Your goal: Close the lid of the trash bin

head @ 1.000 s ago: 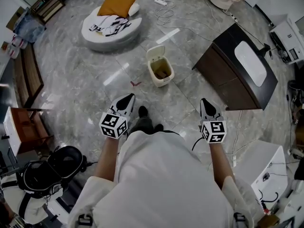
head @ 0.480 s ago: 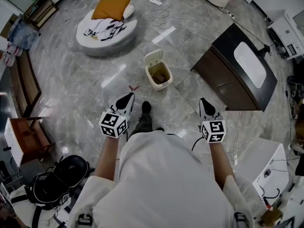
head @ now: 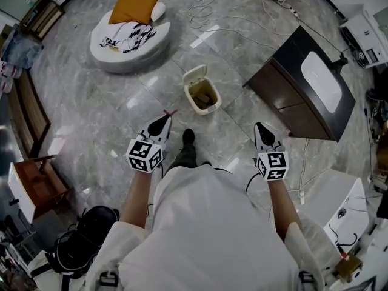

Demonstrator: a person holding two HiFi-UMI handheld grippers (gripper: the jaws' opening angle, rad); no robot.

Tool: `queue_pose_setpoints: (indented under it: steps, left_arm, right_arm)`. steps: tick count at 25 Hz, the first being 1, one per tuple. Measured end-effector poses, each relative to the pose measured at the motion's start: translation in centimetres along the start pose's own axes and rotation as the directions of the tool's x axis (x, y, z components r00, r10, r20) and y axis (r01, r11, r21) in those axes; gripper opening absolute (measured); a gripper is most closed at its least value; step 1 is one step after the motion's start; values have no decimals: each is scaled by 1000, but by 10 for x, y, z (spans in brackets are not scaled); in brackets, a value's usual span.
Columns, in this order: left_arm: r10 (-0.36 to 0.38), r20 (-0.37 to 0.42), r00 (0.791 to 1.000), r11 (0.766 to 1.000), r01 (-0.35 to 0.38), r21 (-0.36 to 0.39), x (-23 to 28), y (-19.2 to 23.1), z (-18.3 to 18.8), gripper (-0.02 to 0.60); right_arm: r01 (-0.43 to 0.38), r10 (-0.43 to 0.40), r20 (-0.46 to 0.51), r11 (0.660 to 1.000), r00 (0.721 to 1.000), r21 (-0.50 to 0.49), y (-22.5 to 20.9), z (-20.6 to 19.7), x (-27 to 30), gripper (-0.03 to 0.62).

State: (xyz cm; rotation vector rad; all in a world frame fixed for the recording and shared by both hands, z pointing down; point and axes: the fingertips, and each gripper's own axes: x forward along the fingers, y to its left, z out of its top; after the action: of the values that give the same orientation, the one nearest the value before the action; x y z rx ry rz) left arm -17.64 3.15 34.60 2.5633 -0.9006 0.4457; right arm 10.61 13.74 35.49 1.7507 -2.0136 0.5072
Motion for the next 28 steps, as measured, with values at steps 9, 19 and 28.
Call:
queue_pose_setpoints:
  steps: [9,19,28]
  left_arm:
    - [-60,-36,998,998,60,17,38,38,17,18]
    - [-122,-66,990,992,124,29,78,89,31,18]
    - [-162,-118,980,985,168,42,109,121,30,18]
  right_arm:
    - [15,-14,-19,1000,1000,13,15,22,43,34]
    - [59,-58,-47,998,997,11,18,44,88,34]
    - [51,-50,-90,999,995,8,25,52,125,34]
